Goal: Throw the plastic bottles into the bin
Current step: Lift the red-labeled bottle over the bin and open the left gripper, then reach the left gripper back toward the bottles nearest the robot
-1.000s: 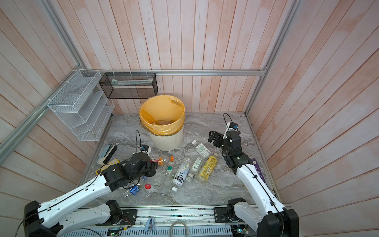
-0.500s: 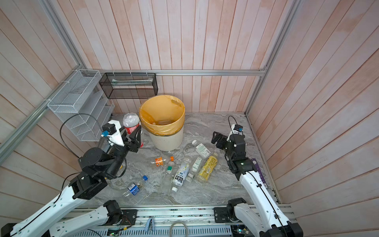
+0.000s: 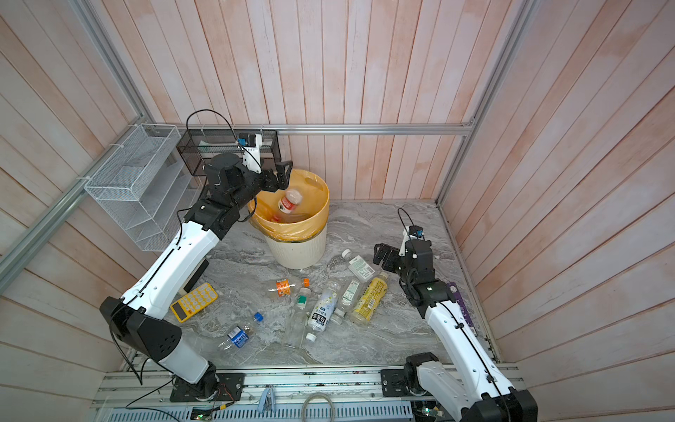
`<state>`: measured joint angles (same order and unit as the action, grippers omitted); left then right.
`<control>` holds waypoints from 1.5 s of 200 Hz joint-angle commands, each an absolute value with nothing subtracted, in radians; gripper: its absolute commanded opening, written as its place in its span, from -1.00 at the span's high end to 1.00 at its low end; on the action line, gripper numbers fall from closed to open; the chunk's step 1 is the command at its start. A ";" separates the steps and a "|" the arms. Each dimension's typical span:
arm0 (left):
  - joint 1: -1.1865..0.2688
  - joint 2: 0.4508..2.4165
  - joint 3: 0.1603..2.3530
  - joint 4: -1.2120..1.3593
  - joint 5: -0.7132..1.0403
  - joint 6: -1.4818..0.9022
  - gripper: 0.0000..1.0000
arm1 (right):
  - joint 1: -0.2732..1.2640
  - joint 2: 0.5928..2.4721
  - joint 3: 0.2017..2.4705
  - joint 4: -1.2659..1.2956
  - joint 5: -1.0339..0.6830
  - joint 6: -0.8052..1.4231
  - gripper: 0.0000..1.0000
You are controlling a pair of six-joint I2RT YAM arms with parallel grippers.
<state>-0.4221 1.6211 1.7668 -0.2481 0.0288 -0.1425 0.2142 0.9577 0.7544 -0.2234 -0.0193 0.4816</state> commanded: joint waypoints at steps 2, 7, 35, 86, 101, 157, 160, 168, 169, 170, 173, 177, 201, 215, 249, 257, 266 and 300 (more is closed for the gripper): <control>-0.426 1.491 1.665 -0.179 0.058 -0.169 -1.00 | 0.210 0.942 0.765 -0.259 0.014 0.453 -0.99; -0.429 1.468 1.641 -0.163 0.053 -0.166 -1.00 | 0.210 0.944 0.764 -0.262 0.018 0.450 -0.99; -0.480 1.365 1.530 -0.118 -0.013 -0.107 -1.00 | 0.210 0.966 0.762 -0.252 0.047 0.435 -0.99; -0.556 1.217 1.292 -0.069 -0.080 -0.083 -1.00 | 0.210 1.071 0.761 -0.207 0.068 0.319 -0.99; -0.582 1.188 1.227 -0.079 -0.113 -0.087 -1.00 | 0.210 1.102 0.770 -0.197 0.034 0.304 -0.98; -0.723 1.174 1.062 -0.159 -0.165 -0.155 -1.00 | 0.215 1.149 0.741 -0.167 0.030 0.371 -0.98; -0.735 1.180 1.060 -0.167 -0.168 -0.155 -1.00 | 0.215 1.148 0.736 -0.167 0.036 0.377 -0.97; -0.766 1.202 1.062 -0.197 -0.180 -0.162 -1.00 | 0.215 1.147 0.729 -0.164 0.047 0.392 -0.98; -0.769 1.204 1.062 -0.200 -0.181 -0.163 -1.00 | 0.215 1.146 0.728 -0.163 0.048 0.393 -0.98; -0.772 1.207 1.064 -0.204 -0.182 -0.164 -1.00 | 0.215 1.145 0.727 -0.163 0.049 0.395 -0.98; -0.782 1.216 1.065 -0.216 -0.185 -0.168 -0.99 | 0.215 1.144 0.722 -0.162 0.050 0.400 -0.98; -0.796 1.230 1.068 -0.233 -0.191 -0.173 -1.00 | 0.215 1.142 0.719 -0.160 0.054 0.406 -0.98; -0.867 1.301 1.068 -0.312 -0.225 -0.206 -1.00 | 0.215 1.121 0.692 -0.148 0.074 0.438 -0.98; -0.893 1.335 1.064 -0.361 -0.243 -0.239 -1.00 | 0.215 1.111 0.681 -0.146 0.082 0.446 -0.98; -0.929 1.349 1.006 -0.485 -0.240 -0.376 -1.00 | 0.214 1.090 0.668 -0.158 0.096 0.448 -0.98; -0.934 1.343 0.980 -0.501 -0.230 -0.404 -0.99 | 0.215 1.088 0.666 -0.157 0.094 0.449 -0.98; -0.939 1.334 0.950 -0.515 -0.217 -0.442 -0.97 | 0.214 1.090 0.663 -0.155 0.094 0.452 -0.98; -0.946 1.325 0.873 -0.573 -0.187 -0.526 -0.92 | 0.214 1.098 0.661 -0.148 0.080 0.457 -0.98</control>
<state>-0.9428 1.3476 0.9108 -0.4946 -0.2092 -0.4263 0.2142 1.1011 0.6788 -0.1562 0.0704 0.4435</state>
